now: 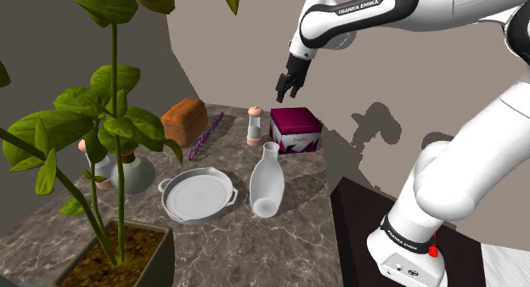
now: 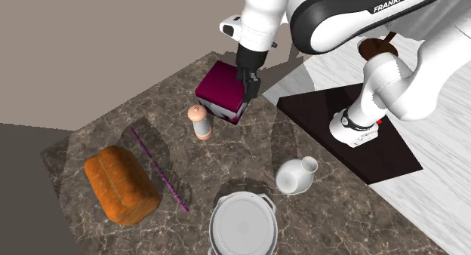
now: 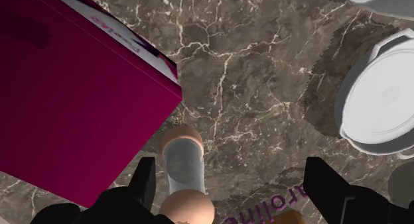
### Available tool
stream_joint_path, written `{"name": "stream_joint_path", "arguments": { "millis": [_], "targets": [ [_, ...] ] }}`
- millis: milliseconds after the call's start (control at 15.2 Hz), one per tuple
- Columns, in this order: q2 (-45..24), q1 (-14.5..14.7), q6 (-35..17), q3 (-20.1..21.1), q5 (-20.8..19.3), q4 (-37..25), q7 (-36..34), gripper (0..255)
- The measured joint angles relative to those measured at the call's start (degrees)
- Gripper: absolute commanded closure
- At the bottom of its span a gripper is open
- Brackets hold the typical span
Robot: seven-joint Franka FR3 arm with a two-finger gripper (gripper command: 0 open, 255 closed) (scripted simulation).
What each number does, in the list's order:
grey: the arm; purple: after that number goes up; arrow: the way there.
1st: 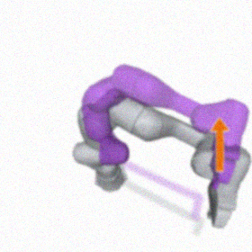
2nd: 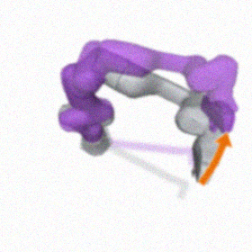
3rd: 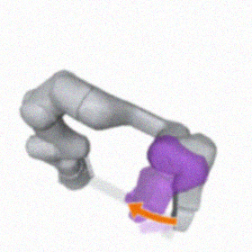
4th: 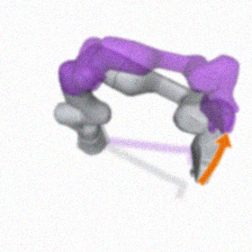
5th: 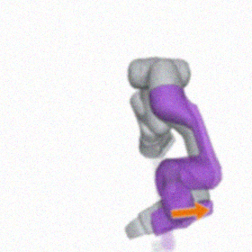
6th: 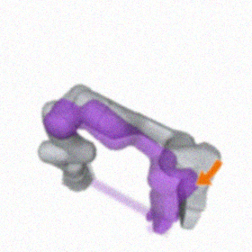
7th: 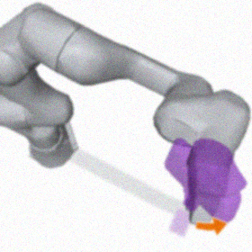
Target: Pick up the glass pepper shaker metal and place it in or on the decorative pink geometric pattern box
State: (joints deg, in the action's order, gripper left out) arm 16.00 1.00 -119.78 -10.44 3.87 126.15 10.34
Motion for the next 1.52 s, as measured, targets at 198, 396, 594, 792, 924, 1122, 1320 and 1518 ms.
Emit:
{"name": "stream_joint_path", "arguments": {
  "millis": [198,396,594,792,924,1122,1320,1518],
  "targets": [
    [-5.89,0.25,-3.01,-1.20,2.13,-3.07,2.45,0],
    [-12.67,0.42,-5.65,-2.03,4.91,-7.27,5.00,0],
    [-18.69,0.35,-7.97,-2.22,7.79,-10.99,7.19,0],
    [-24.16,-0.03,-9.36,-2.13,10.24,-15.01,8.99,0],
    [-25.70,-0.15,-10.48,-2.00,10.98,-15.37,9.60,0],
    [-27.16,-0.14,-12.22,-1.76,11.70,-15.06,10.08,0],
    [-28.29,-0.10,-13.53,-1.54,12.23,-14.83,10.39,0],
    [-28.49,-0.09,-13.73,-1.50,12.31,-14.86,10.42,0]
  ]
}}
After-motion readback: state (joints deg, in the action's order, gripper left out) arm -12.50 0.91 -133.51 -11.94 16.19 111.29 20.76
